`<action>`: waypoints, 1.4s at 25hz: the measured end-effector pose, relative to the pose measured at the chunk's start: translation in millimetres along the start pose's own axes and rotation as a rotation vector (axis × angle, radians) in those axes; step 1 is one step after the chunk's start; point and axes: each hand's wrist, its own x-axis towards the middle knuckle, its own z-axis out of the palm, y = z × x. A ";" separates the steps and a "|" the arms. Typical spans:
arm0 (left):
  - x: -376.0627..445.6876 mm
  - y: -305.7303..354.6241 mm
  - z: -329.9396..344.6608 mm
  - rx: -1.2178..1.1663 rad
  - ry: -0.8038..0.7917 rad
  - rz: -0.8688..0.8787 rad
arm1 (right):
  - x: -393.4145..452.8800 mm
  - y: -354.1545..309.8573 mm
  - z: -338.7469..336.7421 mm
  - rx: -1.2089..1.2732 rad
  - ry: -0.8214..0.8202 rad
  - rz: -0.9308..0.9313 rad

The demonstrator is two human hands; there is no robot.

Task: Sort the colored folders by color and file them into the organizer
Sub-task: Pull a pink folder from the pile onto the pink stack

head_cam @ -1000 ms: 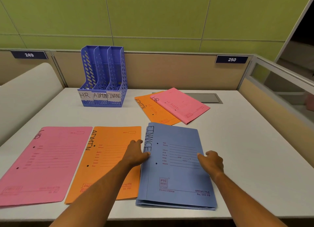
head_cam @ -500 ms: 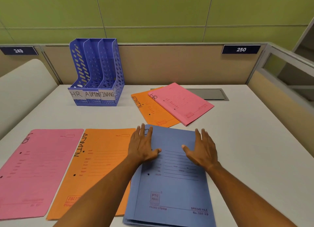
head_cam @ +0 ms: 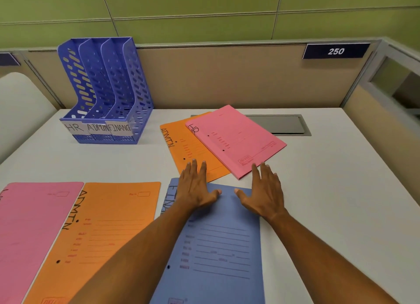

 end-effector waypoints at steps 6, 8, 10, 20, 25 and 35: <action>52.6 29.7 3.2 -0.280 -0.040 -0.199 | 39.0 16.0 17.9 0.034 -0.023 -0.050; 67.3 37.6 2.4 -0.371 -0.023 -0.225 | 48.5 19.4 24.3 0.033 -0.030 -0.067; 81.3 45.8 1.6 -0.482 -0.029 -0.234 | 55.2 24.2 29.2 0.050 -0.027 -0.076; 121.6 59.1 9.0 -1.230 0.234 -0.698 | 66.0 32.5 32.6 0.096 0.029 -0.113; 135.8 54.8 6.0 -1.433 0.255 -0.755 | 67.7 35.6 33.2 0.174 0.040 -0.103; 134.8 51.2 -16.0 -1.472 0.279 -0.646 | 59.9 40.2 16.3 0.334 0.057 -0.106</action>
